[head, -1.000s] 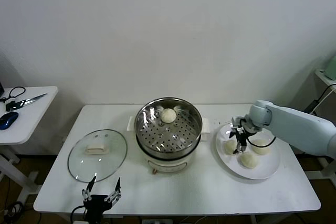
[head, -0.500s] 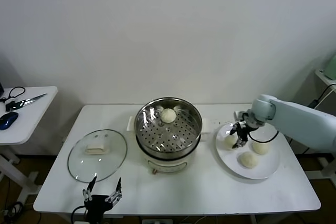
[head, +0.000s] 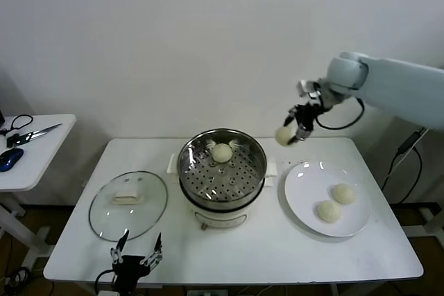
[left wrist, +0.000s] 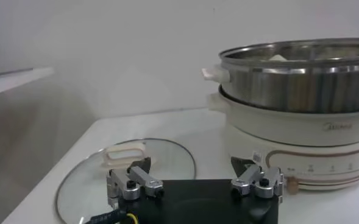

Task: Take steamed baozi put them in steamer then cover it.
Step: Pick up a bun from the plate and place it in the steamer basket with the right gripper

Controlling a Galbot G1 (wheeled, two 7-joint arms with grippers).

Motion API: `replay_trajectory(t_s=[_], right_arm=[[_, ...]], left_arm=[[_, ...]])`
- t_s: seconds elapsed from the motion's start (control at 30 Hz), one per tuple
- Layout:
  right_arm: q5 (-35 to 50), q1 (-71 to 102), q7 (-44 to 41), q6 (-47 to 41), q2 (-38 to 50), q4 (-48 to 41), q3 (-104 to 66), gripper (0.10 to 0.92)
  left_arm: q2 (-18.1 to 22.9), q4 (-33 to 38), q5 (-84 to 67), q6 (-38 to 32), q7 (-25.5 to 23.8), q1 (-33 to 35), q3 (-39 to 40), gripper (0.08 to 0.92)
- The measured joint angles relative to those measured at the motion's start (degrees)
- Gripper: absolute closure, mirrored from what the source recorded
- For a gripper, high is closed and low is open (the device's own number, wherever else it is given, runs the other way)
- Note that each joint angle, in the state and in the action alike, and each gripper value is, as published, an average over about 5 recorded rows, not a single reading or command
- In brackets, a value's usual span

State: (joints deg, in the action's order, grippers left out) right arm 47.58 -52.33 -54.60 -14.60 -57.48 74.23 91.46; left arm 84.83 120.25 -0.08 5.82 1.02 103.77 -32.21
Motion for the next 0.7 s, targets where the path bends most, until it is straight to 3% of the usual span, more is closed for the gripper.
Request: replay_trajectory(t_s=[0.3,0.7], right_arm=[[3.92,2.16,5.19,-3.64,-10.13,0.76,-0.75,0.389],[1.74,10.26,11.41,-7.42,-19.71,-3.61,-1.10,0.389]], left_arm=[[0.11,0.57,-0.07,0.13,-0.08,0.37,-0.43,0.177],[0.57,0.87,-0.16,0.21,-0.12,0.21,-0.58,0.177]])
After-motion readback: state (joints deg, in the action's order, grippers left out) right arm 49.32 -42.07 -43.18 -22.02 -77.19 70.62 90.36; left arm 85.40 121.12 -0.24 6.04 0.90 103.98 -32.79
